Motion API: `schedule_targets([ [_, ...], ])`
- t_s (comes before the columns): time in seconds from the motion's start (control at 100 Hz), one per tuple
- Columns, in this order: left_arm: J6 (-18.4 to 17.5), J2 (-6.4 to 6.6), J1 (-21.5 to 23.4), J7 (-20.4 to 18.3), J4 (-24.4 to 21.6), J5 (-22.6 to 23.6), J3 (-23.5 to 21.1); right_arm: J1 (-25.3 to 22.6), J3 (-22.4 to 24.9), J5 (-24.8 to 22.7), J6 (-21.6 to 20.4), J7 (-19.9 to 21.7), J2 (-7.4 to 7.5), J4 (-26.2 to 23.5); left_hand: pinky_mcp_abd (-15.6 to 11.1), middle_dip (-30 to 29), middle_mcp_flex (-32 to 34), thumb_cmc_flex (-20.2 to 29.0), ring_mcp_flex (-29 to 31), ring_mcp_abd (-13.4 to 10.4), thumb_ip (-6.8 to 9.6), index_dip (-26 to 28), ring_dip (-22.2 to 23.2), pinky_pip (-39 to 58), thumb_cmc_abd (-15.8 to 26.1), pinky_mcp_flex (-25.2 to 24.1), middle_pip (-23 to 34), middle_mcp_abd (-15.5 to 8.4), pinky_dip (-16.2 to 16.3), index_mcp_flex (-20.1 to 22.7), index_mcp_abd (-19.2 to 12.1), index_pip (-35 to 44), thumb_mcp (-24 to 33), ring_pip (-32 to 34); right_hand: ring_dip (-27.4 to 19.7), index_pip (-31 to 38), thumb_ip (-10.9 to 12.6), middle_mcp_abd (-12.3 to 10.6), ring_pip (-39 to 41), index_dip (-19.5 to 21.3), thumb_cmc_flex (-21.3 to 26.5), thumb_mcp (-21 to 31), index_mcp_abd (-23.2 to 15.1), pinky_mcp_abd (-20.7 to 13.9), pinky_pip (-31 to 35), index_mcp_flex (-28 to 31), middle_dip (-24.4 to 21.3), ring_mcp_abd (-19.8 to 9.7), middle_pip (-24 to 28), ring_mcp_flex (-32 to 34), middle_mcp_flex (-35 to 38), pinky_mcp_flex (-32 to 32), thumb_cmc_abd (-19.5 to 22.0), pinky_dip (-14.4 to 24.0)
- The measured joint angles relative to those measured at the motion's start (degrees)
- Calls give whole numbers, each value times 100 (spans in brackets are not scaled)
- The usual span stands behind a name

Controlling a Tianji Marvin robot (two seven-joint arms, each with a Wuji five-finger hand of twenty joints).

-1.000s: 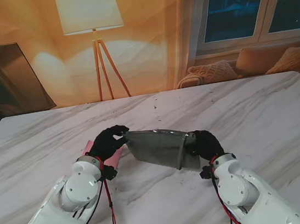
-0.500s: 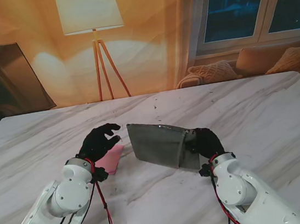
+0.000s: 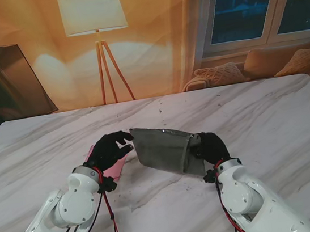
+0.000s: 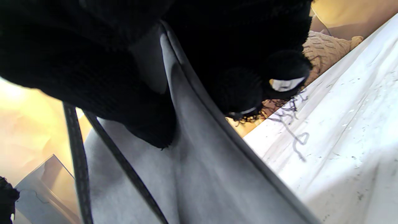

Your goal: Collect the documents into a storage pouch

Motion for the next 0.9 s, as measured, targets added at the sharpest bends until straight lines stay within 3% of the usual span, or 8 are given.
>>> schedule_targets([
  [0.12, -32, 46, -86, -250, -13, -158, 162, -55, 7, -20, -56, -62, -8, -48, 106, 84, 357, 56, 279, 53, -52, 3, 84, 136, -81, 274, 143, 55, 83, 106, 0, 170, -40, 204, 34, 0, 0, 23, 75, 4, 2, 0, 19, -2, 9, 0, 1, -45, 50, 129, -12, 78, 2, 1],
  [0.25, -35, 65, -226, -272, 18, -489, 471, -127, 25, -116, -184, -137, -12, -85, 187, 123, 568, 24, 490, 82, -53, 3, 146, 263, -74, 520, 260, 63, 163, 106, 67, 177, -47, 378, 41, -2, 0, 25, 133, 4, 2, 0, 22, -7, 14, 0, 1, -76, 60, 138, -27, 82, 6, 1],
  [0.43, 33, -22, -482, -342, 266, -1305, 828, -211, 53, -162, -251, -115, -1, -157, 267, 174, 628, -176, 548, 135, -64, -194, 155, 333, -65, 642, 323, 74, 225, 106, 188, -59, -41, 486, 42, -29, 0, 31, 135, 5, 2, 0, 23, -11, 34, 0, 1, -102, 80, 188, -37, 132, 12, 1],
  [0.58, 58, -107, -698, -324, 554, -1206, 1125, -227, 50, -137, -281, -99, 4, -166, 332, 182, 704, -436, 776, 144, -63, -267, 211, 485, -79, 914, 426, 115, 236, 109, 347, -128, 113, 683, 42, -29, 0, 38, 146, 6, 2, 0, 23, -11, 54, 0, 1, -112, 81, 203, -39, 136, 13, 1],
  [0.9, -99, -238, -966, -271, 1008, -1554, 1534, -246, 28, -90, -315, -62, 12, -178, 402, 402, 1101, -683, 1193, 144, -62, -314, 392, 844, -392, 1395, 857, 142, 292, 423, 467, -116, 326, 1185, 42, -29, 0, 51, 205, 6, 3, 0, 32, -12, 63, 0, -11, -134, 81, 288, -39, 189, 19, 1],
])
